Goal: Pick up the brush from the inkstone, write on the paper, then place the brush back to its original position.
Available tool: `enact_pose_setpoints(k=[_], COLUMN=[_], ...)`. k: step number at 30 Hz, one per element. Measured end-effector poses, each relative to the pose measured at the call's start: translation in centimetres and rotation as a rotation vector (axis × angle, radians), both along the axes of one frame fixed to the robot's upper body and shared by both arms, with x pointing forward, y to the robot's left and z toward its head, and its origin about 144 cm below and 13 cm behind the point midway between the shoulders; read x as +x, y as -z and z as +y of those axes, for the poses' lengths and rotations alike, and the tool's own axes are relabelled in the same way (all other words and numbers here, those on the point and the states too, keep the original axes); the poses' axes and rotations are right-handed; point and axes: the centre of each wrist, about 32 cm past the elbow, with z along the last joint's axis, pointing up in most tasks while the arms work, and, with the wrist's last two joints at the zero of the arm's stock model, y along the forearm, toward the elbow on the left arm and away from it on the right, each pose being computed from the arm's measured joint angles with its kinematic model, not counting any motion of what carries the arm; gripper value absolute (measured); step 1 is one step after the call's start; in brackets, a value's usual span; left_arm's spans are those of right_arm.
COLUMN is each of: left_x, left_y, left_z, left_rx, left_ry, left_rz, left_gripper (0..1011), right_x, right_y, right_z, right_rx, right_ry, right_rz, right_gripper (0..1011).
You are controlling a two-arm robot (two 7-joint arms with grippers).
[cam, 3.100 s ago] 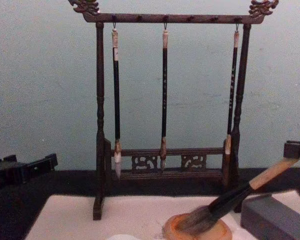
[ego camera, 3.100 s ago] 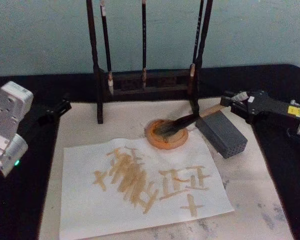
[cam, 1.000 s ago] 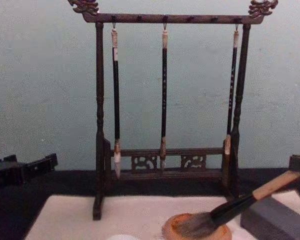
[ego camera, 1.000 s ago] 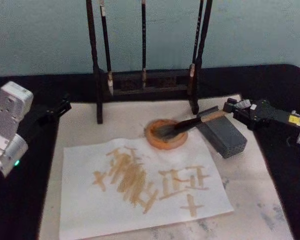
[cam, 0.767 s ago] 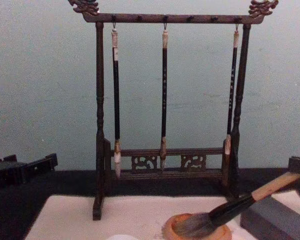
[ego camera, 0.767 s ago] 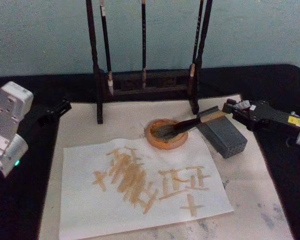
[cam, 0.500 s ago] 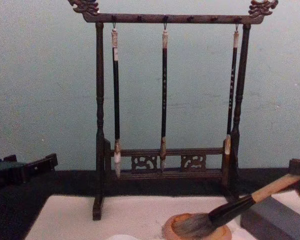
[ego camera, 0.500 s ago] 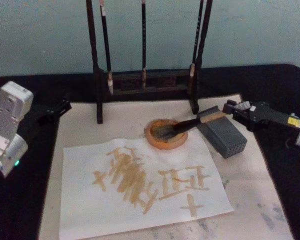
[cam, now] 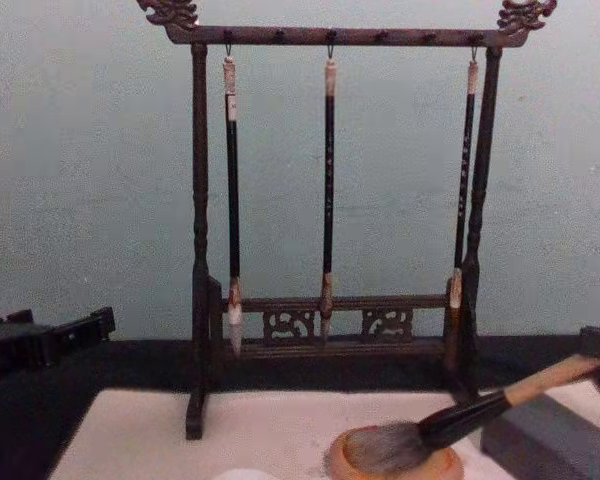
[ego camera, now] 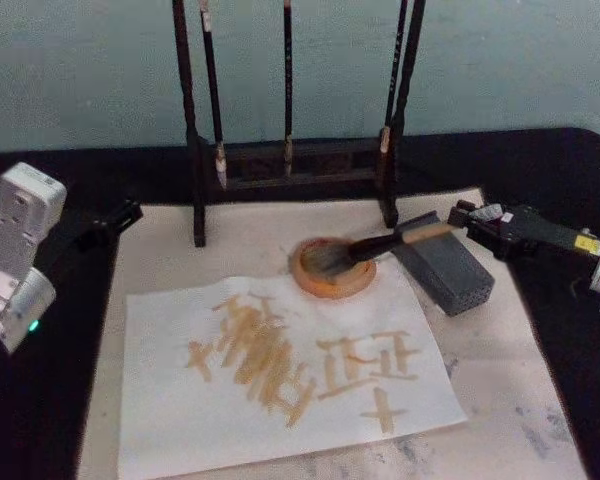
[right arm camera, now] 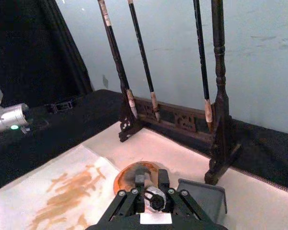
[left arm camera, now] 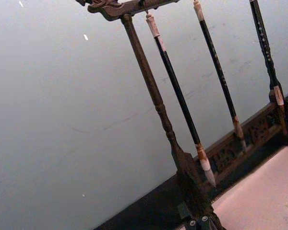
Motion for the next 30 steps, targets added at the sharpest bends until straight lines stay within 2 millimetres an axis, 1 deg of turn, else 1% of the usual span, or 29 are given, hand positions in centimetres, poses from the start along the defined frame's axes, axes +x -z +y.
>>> enact_pose_setpoints(k=[13, 16, 18, 19, 20, 21, 22, 25, 26, 28, 29, 30], left_x=[0.0, 0.0, 0.0, 0.0, 0.0, 0.0, 0.0, 0.0, 0.0, 0.0, 0.0, 0.0], left_y=[0.0, 0.0, 0.0, 0.0, 0.0, 0.0, 0.0, 0.0, 0.0, 0.0, 0.0, 0.0], left_z=[0.0, 0.0, 0.0, 0.0, 0.0, 0.0, 0.0, 0.0, 0.0, 0.0, 0.0, 0.0], left_rx=[0.0, 0.0, 0.0, 0.0, 0.0, 0.0, 0.0, 0.0, 0.0, 0.0, 0.0, 0.0], left_ry=[0.0, 0.0, 0.0, 0.0, 0.0, 0.0, 0.0, 0.0, 0.0, 0.0, 0.0, 0.0], left_rz=[0.0, 0.0, 0.0, 0.0, 0.0, 0.0, 0.0, 0.0, 0.0, 0.0, 0.0, 0.0], left_gripper=[1002, 1002, 1002, 1002, 1002, 1002, 1002, 1002, 1002, 1002, 1002, 1000], right_x=[-0.07, -0.07, -0.07, -0.07, -0.07, -0.07, -0.07, -0.11, -0.12, -0.17, -0.18, -0.2], right_y=[-0.07, -0.07, -0.07, -0.07, -0.07, -0.06, -0.07, -0.02, -0.02, 0.03, 0.05, 0.06], right_z=[-0.09, -0.09, -0.09, -0.09, -0.09, -0.09, -0.09, -0.08, -0.08, -0.06, -0.05, -0.04], right_rx=[-0.016, -0.017, -0.016, -0.016, -0.016, -0.016, -0.016, -0.011, -0.01, -0.006, -0.005, -0.004], right_ry=[0.01, 0.01, 0.01, 0.009, 0.009, 0.009, 0.009, 0.004, 0.002, -0.003, -0.004, -0.007], right_rz=[-0.006, -0.006, -0.006, -0.006, -0.006, -0.006, -0.006, -0.006, -0.007, -0.009, -0.009, -0.009], right_gripper=[168, 204, 282, 352, 352, 422, 422, 553, 572, 656, 673, 715])
